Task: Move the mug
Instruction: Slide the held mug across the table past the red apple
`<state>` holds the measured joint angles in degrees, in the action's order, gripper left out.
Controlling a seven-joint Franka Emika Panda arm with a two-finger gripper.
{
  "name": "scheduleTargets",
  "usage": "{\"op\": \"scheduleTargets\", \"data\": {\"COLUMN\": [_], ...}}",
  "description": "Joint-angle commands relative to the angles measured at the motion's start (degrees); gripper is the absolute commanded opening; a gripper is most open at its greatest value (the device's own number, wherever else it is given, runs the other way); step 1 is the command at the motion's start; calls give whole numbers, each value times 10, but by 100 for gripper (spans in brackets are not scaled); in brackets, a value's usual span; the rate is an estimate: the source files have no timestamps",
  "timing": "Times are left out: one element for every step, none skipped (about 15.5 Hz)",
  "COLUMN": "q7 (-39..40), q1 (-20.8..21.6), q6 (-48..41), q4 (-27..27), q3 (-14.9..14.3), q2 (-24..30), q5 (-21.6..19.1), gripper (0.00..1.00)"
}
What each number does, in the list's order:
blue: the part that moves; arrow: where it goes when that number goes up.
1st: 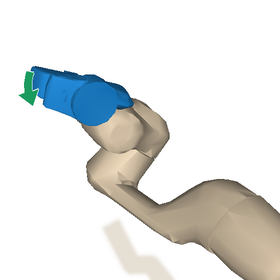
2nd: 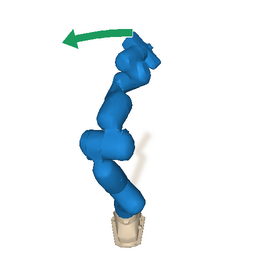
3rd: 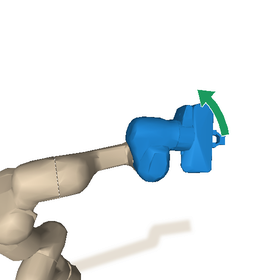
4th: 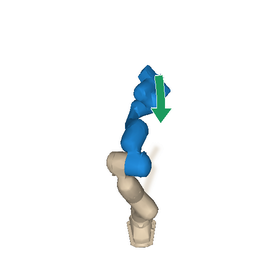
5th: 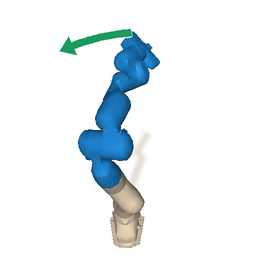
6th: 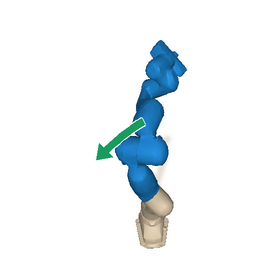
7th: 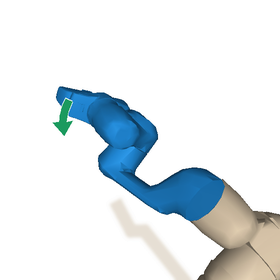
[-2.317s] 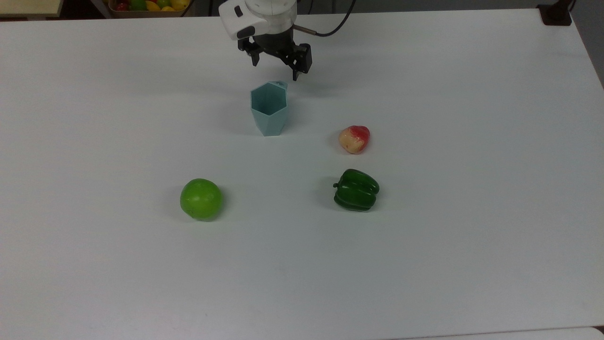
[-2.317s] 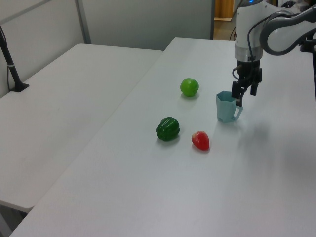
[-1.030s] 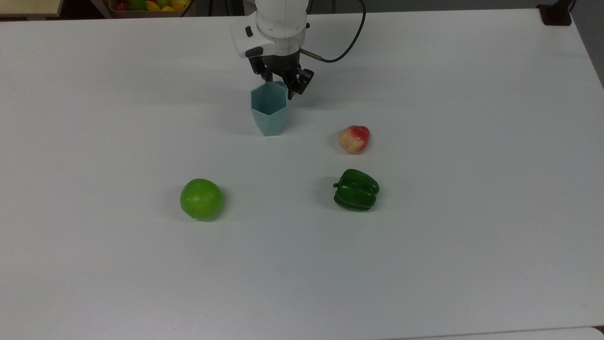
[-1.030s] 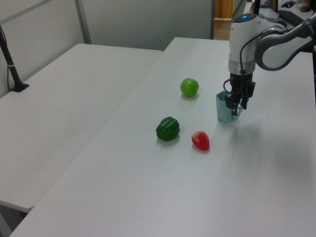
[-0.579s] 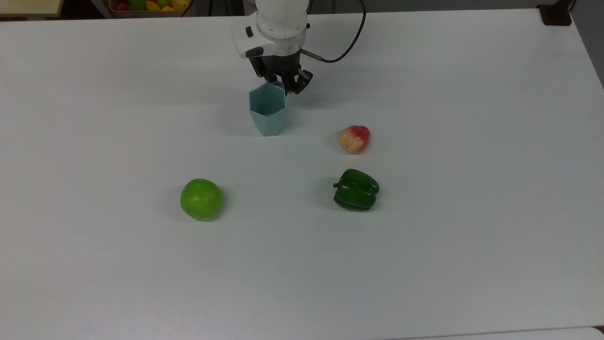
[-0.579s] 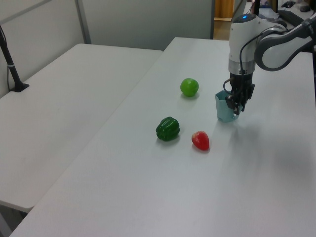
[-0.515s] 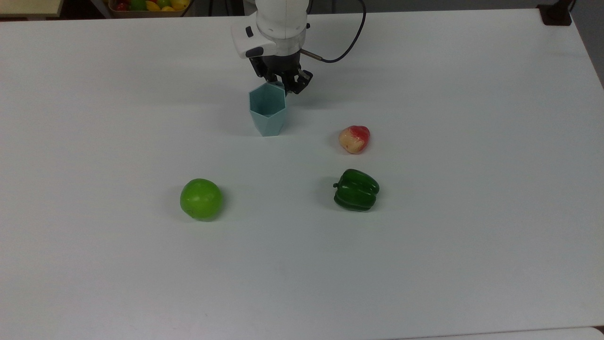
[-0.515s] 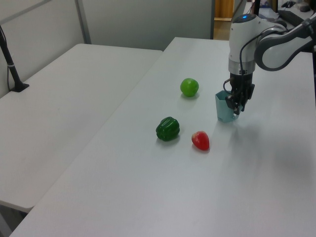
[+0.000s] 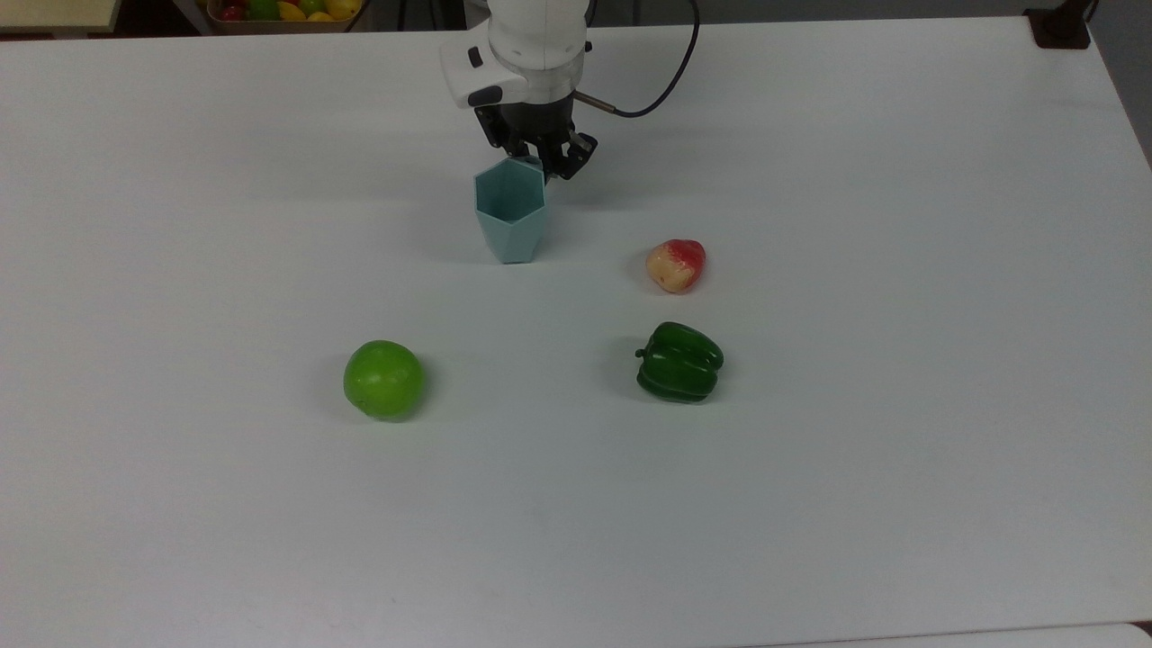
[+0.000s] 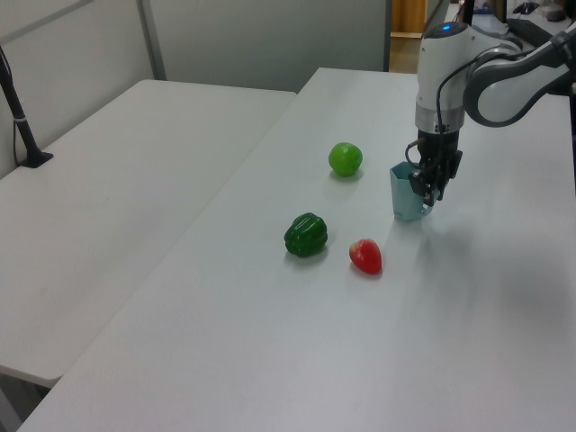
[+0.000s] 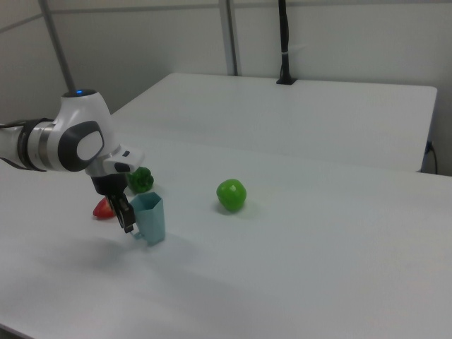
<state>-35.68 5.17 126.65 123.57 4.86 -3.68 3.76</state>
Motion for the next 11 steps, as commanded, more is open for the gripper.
{"op": "scheduleTargets", "data": {"q7": [-5,4,12,17,18,18,19,22,23,22,21], "q1": [-3,-3,-3,0,4,10,26,43,57,73,90], "q6": [11,11,7,4,3,3,-3,-16,-26,-39,-54], "q4": [8,8,8,9,10,10,10,10,8,9,9], "q3": [2,2,2,2,2,2,2,2,2,2,2], "q2": [47,59,70,80,89,94,99,102,105,111,116], "q5": [13,12,12,11,11,10,10,10,10,10,9], "gripper": [18,18,18,18,18,18,18,18,18,18,18]}}
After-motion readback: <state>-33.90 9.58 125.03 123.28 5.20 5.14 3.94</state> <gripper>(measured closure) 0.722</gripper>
